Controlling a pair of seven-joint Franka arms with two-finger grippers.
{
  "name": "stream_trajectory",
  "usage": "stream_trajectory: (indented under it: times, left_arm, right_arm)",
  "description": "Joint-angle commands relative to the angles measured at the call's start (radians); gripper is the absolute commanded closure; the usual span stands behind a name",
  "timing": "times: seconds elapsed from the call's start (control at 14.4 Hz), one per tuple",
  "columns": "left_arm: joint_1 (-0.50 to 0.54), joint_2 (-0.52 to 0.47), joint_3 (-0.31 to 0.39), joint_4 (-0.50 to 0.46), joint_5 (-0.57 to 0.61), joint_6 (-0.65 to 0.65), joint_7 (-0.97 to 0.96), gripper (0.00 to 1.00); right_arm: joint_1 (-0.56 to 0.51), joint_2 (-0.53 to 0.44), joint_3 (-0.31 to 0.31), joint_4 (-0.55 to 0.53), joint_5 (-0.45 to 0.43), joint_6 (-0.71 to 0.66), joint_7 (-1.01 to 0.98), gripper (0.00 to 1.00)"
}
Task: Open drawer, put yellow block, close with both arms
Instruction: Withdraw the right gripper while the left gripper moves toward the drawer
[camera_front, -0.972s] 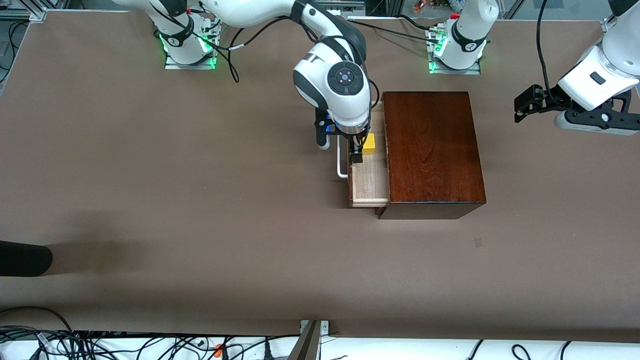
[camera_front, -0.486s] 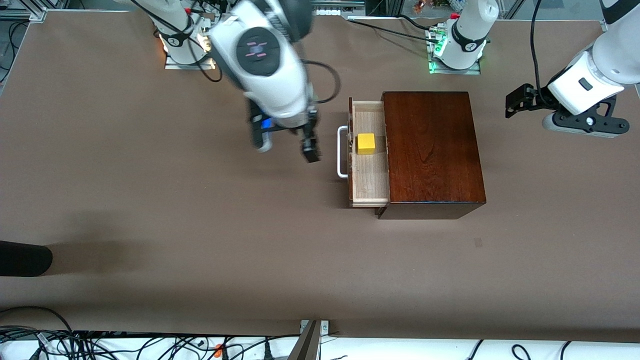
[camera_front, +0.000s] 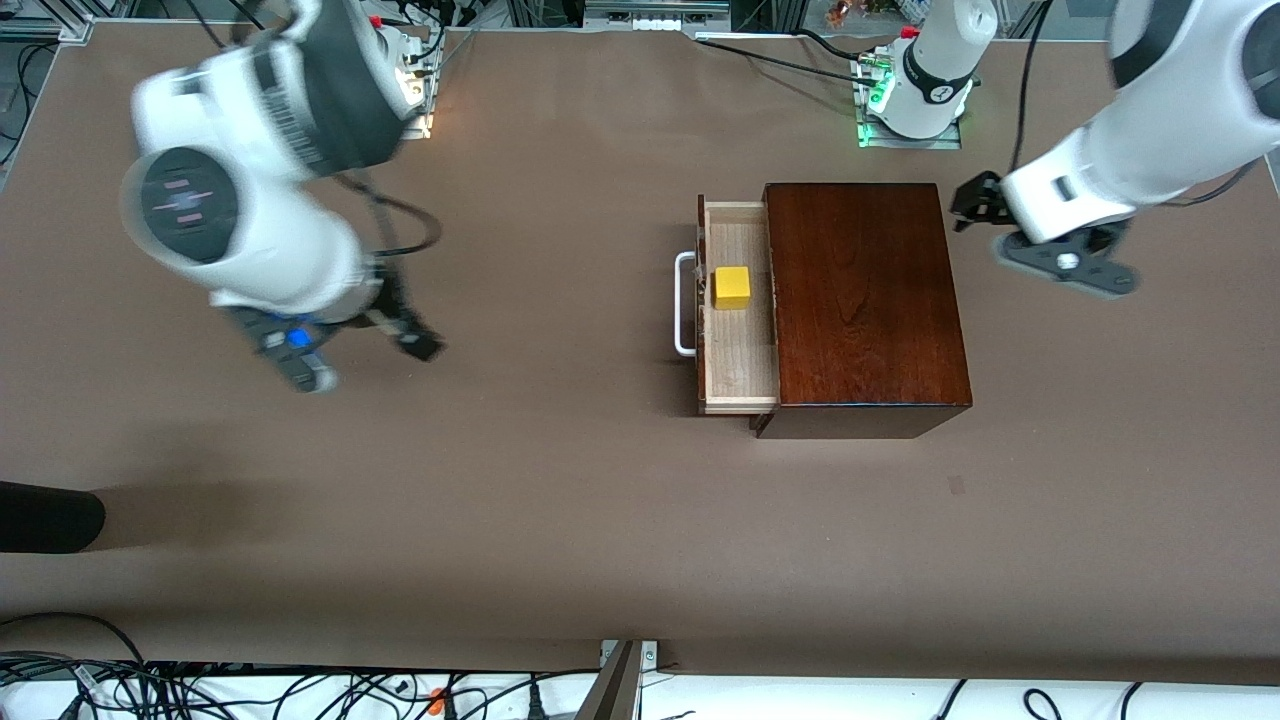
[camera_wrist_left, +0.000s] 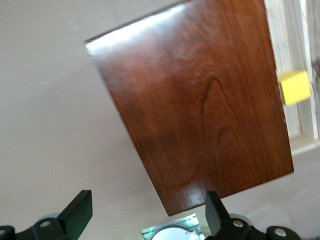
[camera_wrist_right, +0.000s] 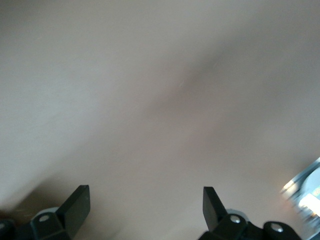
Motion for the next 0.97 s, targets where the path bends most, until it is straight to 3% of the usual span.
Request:
stream_trajectory:
  times: [0.0, 0.21, 0.42, 0.69, 0.76, 0.9]
  left_arm:
    - [-0.059, 0.053, 0.006, 0.028, -0.027, -0.026, 0.102, 0.0]
    - [-0.184, 0.098, -0.016, 0.035, -0.024, 0.008, 0.165, 0.0]
    - [-0.29, 0.133, -0.03, 0.033, -0.025, 0.127, 0.269, 0.0]
    - [-0.336, 0.205, -0.088, 0.032, -0.051, 0.311, 0.488, 0.0]
    - [-0.335, 0.226, -0.103, 0.03, -0.053, 0.374, 0.561, 0.0]
    - [-0.338, 0.297, -0.131, 0.031, -0.071, 0.489, 0.717, 0.0]
  right_arm:
    - [0.012, -0.172, -0.126, -0.233, 0.004, 0.056, -0.423, 0.0]
    - [0.012, -0.223, -0.237, -0.293, -0.019, 0.057, -0.683, 0.0]
    - [0.014, -0.278, -0.248, -0.333, -0.103, 0.06, -0.748, 0.0]
    - [0.003, -0.398, -0.235, -0.457, -0.198, 0.143, -0.823, 0.0]
    - [-0.041, -0.415, -0.205, -0.469, -0.212, 0.148, -0.851, 0.0]
    - [-0.259, -0.419, -0.02, -0.463, -0.213, 0.139, -0.939, 0.0]
